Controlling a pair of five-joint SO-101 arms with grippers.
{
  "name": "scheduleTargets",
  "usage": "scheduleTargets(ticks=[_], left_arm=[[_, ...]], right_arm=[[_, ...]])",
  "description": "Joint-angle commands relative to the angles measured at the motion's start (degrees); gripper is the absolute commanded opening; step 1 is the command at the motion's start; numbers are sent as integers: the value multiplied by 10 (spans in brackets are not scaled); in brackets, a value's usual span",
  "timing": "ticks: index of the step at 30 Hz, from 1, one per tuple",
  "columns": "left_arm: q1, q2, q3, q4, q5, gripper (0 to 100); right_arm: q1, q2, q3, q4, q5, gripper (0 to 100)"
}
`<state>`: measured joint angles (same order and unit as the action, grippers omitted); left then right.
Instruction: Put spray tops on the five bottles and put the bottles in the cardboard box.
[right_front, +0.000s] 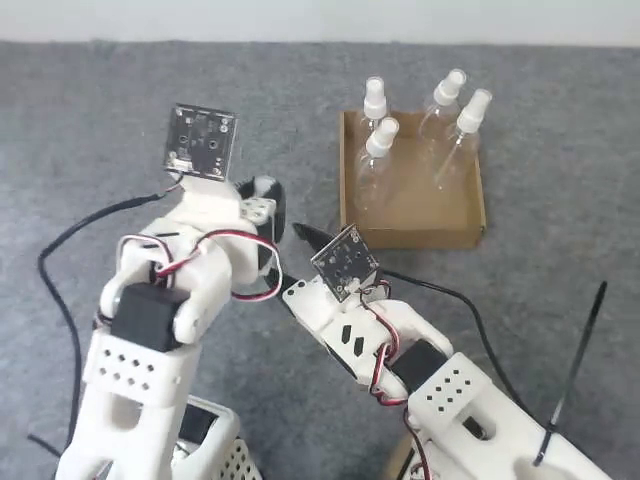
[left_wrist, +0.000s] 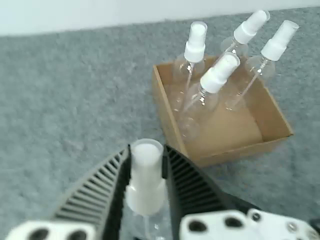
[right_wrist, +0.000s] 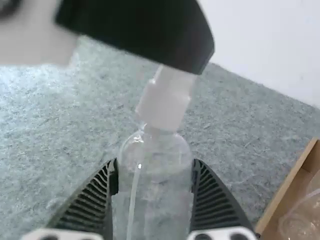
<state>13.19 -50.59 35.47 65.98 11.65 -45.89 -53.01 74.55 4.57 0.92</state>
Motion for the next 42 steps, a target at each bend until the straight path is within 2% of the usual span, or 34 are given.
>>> scheduleTargets(ticks=[1,6,10,21,24,28,33,42], left_arm=[[10,-44,27,-18,-10,12],[-27,-93,66,-43,-10,19],[-38,-83,65,-43,-25,108],[-42,-70,-83,-25,-25,137],[-46,-31,-87,-40,-27,134],[-87,50,-88,-70,-40,134],[-90,95,-66,-64,-42,133],[-92,54,29,-81,-54,133]], right_arm=[[15,-23,-8,-17,-8,6],[15,-23,-8,-18,-8,6],[13,-23,-8,-18,-8,6],[13,-23,-6,-12,-6,6],[13,-23,4,-17,-6,6],[13,-23,4,-14,-6,6],[13,-23,4,-17,-6,6],[15,-23,2,-17,-7,6]])
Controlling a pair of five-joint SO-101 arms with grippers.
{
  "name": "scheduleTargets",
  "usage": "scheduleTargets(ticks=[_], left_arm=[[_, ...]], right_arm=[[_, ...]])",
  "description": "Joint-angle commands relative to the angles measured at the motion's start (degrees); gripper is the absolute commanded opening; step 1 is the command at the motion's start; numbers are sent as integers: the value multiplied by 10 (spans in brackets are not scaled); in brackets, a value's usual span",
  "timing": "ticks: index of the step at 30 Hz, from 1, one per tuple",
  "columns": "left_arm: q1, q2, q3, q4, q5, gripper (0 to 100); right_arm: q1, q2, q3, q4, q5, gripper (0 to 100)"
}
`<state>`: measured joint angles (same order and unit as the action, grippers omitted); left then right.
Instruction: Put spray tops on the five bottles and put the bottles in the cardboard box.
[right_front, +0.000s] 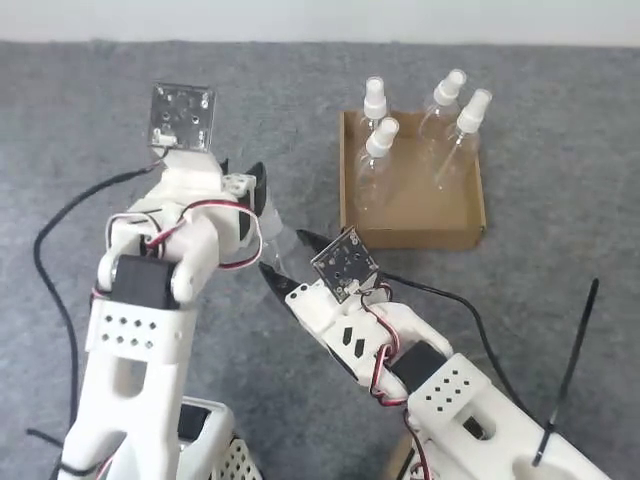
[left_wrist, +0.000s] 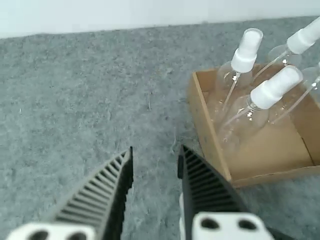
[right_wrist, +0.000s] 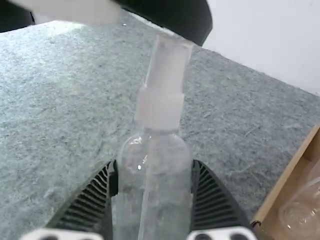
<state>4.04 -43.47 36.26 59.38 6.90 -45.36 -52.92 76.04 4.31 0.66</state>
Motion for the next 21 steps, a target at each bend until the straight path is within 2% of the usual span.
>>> scheduleTargets(ticks=[1,7,13,17,21], left_arm=[[-2,-24,30,-22,-6,133],[-4,-62,0,-22,-4,137],[-37,-150,-52,28,-2,138],[-62,-236,-2,33,-1,138],[-43,-292,89,31,-4,141]], right_arm=[[9,-24,-13,-15,-4,6],[10,-24,-14,-10,-4,6],[41,-24,-26,-5,-4,6],[93,-22,-83,47,-6,6],[126,-16,-155,95,-6,6]])
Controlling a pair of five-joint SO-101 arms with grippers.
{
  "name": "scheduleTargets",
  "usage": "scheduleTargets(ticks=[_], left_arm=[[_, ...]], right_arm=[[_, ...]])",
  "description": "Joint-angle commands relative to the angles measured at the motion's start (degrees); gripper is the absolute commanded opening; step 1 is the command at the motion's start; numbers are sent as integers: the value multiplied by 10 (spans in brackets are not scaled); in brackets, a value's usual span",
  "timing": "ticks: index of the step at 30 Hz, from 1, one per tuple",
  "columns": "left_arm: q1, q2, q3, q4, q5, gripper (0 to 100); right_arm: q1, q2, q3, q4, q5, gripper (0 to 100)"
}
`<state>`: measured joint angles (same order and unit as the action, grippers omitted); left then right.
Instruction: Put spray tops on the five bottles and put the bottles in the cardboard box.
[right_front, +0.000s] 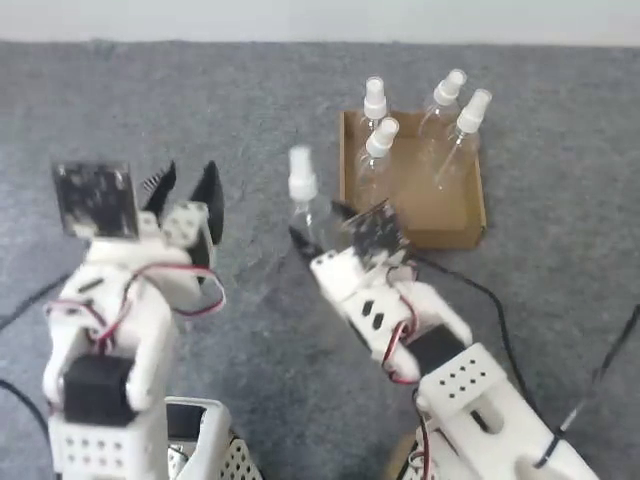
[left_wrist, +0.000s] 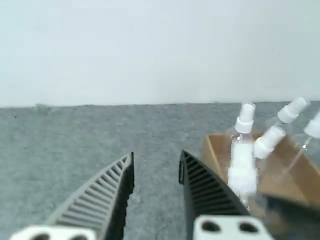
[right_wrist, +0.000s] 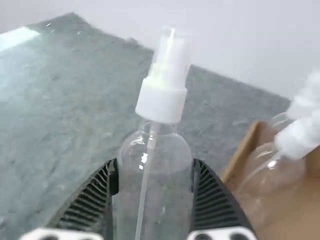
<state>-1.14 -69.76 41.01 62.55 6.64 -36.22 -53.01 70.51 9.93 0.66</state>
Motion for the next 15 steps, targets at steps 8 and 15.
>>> scheduleTargets(ticks=[8,15], left_arm=[[86,-45,179,-48,-25,243],[147,-46,198,-46,-28,257]], right_arm=[[51,58,-273,139,-6,6],[36,191,-411,197,-24,6]])
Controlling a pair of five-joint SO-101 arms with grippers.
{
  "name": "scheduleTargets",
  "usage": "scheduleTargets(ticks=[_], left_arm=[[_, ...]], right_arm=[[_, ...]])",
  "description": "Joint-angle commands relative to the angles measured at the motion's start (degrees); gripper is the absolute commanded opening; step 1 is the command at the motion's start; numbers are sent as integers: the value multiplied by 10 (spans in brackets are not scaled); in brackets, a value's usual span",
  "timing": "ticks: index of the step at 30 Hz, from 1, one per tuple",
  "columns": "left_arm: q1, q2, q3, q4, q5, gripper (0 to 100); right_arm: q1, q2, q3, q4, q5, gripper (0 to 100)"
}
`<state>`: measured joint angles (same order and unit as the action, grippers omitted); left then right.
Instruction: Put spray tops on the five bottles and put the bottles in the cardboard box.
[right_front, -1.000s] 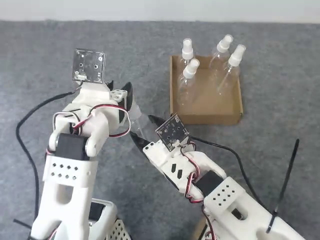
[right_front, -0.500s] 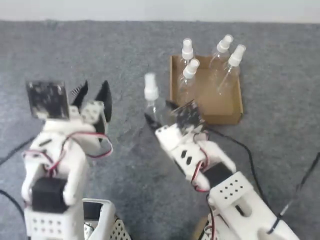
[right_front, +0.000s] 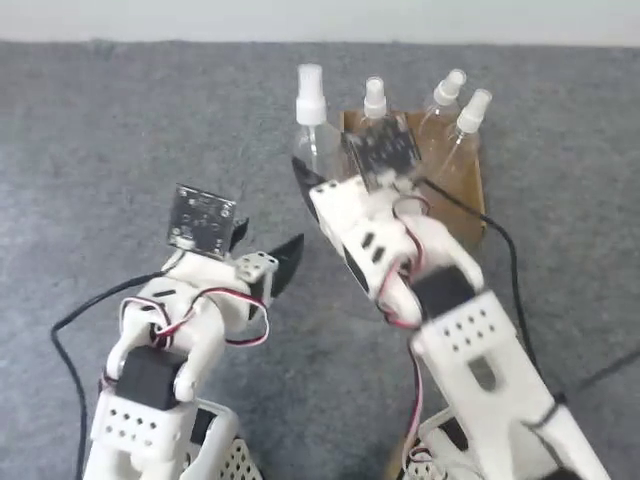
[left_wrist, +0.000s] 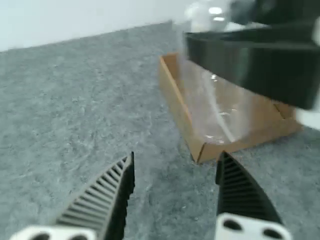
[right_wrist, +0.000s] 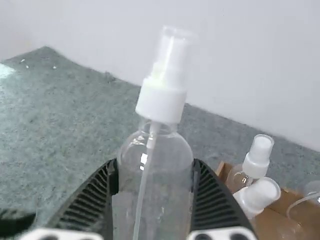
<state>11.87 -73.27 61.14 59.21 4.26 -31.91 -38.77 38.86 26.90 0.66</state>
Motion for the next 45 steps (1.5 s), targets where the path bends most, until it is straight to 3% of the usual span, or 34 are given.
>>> scheduleTargets(ticks=[1,5,11,17,23,28,35,45], left_arm=[[18,-11,-3,-12,-4,271],[10,-8,1,-20,-4,295],[-32,-6,59,-115,-7,295],[-30,-5,64,-120,-8,295],[-30,-5,65,-118,-8,295],[-34,-10,77,-119,-8,294],[-31,-10,83,-120,-8,294],[-33,-6,83,-120,-9,294]], right_arm=[[-10,59,-107,37,-36,6],[-35,75,-137,81,-51,6],[-57,48,-172,197,-51,6],[-55,-44,-169,280,-46,6],[-51,-87,-169,319,11,6],[62,-75,-170,309,24,6],[232,12,-172,305,125,6],[269,148,-170,209,147,6]])
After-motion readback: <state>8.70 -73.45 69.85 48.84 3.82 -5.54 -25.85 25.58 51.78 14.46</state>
